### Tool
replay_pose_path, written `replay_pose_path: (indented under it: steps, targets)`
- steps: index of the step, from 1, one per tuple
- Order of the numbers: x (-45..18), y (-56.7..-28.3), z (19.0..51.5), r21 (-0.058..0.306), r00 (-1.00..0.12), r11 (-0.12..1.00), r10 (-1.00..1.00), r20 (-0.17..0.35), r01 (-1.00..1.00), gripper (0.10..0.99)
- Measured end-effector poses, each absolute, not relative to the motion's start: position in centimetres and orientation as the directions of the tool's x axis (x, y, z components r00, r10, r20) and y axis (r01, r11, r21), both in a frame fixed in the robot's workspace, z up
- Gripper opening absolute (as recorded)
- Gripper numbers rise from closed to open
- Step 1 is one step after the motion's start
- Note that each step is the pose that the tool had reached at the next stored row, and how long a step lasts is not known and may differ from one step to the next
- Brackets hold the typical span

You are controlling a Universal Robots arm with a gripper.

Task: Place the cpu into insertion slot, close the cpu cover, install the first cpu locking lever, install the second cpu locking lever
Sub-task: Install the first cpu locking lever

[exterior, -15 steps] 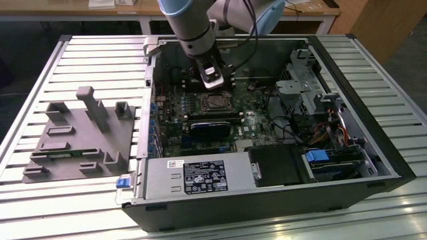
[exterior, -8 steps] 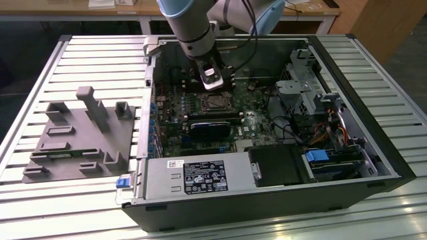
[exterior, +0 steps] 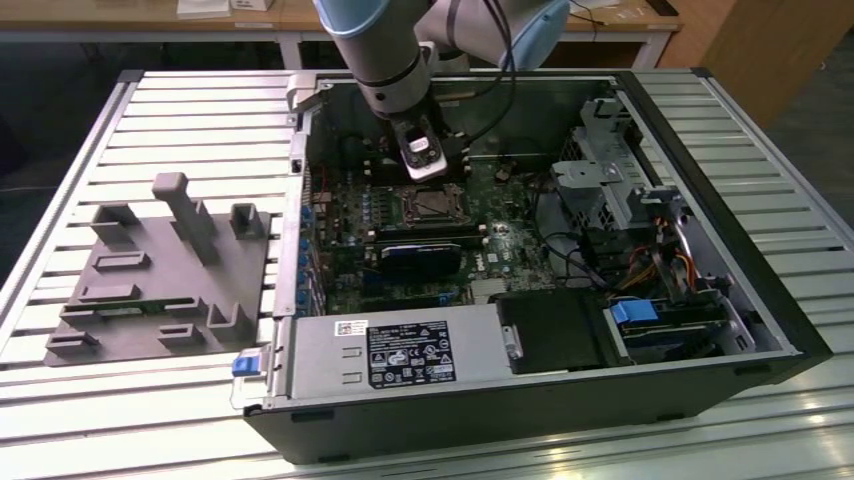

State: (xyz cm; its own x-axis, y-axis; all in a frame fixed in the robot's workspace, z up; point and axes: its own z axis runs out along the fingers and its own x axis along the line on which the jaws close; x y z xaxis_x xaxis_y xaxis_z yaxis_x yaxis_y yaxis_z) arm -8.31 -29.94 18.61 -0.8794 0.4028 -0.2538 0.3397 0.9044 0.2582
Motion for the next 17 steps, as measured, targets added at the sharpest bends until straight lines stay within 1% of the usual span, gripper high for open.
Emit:
replay_pose_path:
  steps: [10,17]
  targets:
    - [-8.3,-29.9,19.7,0.258,-0.879,0.904,0.403,-0.254,0.340,0.106]
    - [-8.3,-29.9,19.7,0.256,-0.881,0.904,0.403,-0.248,0.341,0.106]
